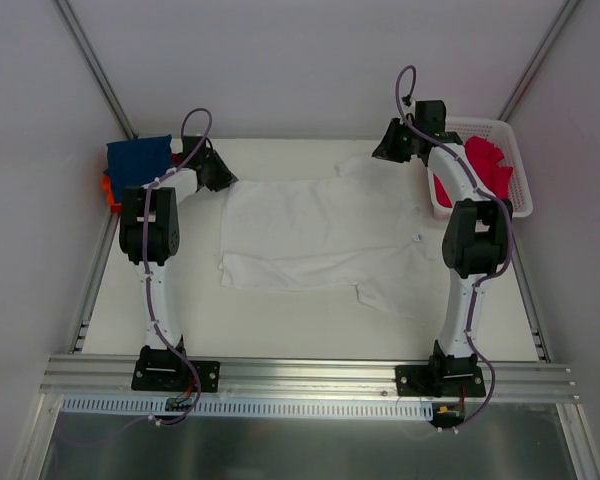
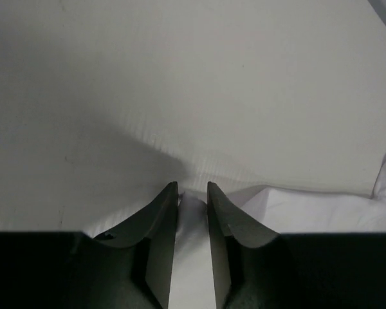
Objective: Fold and stack the t-shirts
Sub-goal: Flatten the tshirt out
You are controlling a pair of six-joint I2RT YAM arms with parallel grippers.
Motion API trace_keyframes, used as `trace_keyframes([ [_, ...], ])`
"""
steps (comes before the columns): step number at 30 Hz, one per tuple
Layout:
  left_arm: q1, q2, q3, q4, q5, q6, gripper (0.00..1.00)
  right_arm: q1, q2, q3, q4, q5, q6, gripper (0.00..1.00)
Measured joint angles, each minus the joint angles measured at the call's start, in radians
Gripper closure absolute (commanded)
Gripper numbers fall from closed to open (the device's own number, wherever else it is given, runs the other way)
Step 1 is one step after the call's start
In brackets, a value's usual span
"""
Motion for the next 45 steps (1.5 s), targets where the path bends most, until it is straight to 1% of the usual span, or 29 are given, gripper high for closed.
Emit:
trace_keyframes([
  [1, 0.000, 0.000, -0.001, -0.001, 0.001, -0.002, 0.83, -0.005, 0.006, 0.006, 0.000, 0.000, 0.003, 0.82],
  [2, 0.000, 0.000, -0.002, -0.002, 0.001, -0.006, 0.87, -0.008, 0.014, 0.018, 0.000, 0.000, 0.007, 0.82],
  [4, 0.000, 0.000, -0.006, -0.003, 0.001, -0.010, 0.97, -0.018, 0.051, 0.062, 0.005, -0.007, 0.015, 0.80],
  [5, 0.000, 0.000, -0.010, -0.003, 0.001, -0.011, 1.00, -0.023, 0.077, 0.088, 0.007, -0.009, 0.021, 0.78],
  [8, 0.000, 0.000, -0.021, -0.004, 0.002, -0.011, 1.00, -0.037, 0.159, 0.160, 0.012, -0.020, 0.035, 0.72],
  [9, 0.000, 0.000, -0.023, -0.004, 0.003, -0.011, 1.00, -0.043, 0.191, 0.184, 0.014, -0.026, 0.045, 0.68],
  [13, 0.000, 0.000, -0.023, -0.003, 0.003, -0.011, 1.00, -0.066, 0.317, 0.264, 0.018, -0.074, 0.094, 0.66],
  [15, 0.000, 0.000, -0.023, -0.003, 0.003, -0.011, 1.00, -0.077, 0.368, 0.287, 0.032, -0.101, 0.129, 0.62],
  [16, 0.000, 0.000, -0.023, -0.003, 0.004, -0.011, 1.00, -0.084, 0.393, 0.288, 0.042, -0.119, 0.152, 0.59],
  [17, 0.000, 0.000, -0.023, -0.003, 0.004, -0.011, 1.00, -0.090, 0.410, 0.288, 0.047, -0.132, 0.170, 0.54],
  [20, 0.000, 0.000, -0.023, -0.003, 0.004, -0.011, 1.00, -0.105, 0.440, 0.288, 0.061, -0.169, 0.211, 0.45],
  [27, 0.000, 0.000, -0.023, -0.003, 0.005, -0.011, 1.00, -0.113, 0.440, 0.289, 0.121, -0.227, 0.225, 0.45],
  [31, 0.000, 0.000, -0.023, -0.003, 0.005, -0.011, 1.00, -0.113, 0.440, 0.290, 0.109, -0.216, 0.172, 0.45],
  [35, 0.000, 0.000, -0.024, -0.002, 0.005, -0.011, 1.00, -0.107, 0.436, 0.293, 0.067, -0.153, 0.084, 0.45],
  [40, 0.000, 0.000, -0.024, 0.000, 0.005, -0.011, 1.00, -0.071, 0.390, 0.278, 0.021, 0.001, -0.068, 0.45],
  [45, -0.001, 0.000, -0.024, 0.000, 0.005, -0.011, 1.00, 0.014, 0.346, 0.275, 0.010, 0.153, -0.225, 0.45],
])
